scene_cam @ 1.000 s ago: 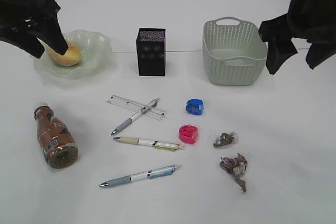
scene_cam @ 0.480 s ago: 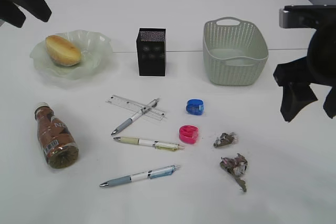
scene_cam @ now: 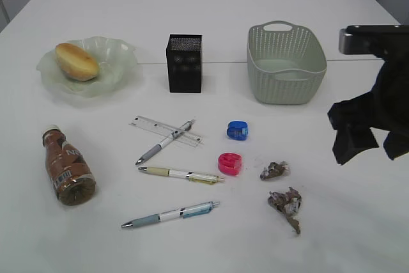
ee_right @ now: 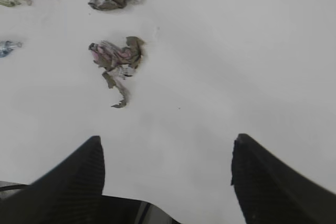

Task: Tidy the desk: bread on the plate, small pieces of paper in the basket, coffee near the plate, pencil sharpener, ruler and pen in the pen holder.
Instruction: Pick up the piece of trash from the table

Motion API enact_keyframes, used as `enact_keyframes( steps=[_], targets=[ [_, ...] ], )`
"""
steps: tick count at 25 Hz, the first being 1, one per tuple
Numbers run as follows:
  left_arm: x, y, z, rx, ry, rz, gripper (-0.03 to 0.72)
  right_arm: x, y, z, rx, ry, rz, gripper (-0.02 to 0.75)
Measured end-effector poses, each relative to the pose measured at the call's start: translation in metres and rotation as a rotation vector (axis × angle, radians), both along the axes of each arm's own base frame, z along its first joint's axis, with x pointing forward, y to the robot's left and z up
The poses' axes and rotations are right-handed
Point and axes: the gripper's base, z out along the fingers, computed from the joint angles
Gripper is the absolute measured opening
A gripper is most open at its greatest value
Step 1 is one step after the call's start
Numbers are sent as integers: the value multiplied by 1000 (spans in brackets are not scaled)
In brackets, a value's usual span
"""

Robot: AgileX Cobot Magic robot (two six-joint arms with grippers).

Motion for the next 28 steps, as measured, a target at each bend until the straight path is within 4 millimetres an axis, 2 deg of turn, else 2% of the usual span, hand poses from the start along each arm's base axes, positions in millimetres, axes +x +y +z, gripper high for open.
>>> enact_keyframes(
  steps=[6,16,22,28],
  targets=[
    [-27,6,-12,19,53,28,432,8,28,-23,-11,31,85,552],
    [-45,8,-3,13,21,41,432,29,49,-81,-41,129,116,552],
    [-45,8,-3,13,21,41,432,37,61,-97,-36,127,137,552],
    [-45,8,-3,13,21,41,432,44,65,-98,-30,111,139,552]
  ],
)
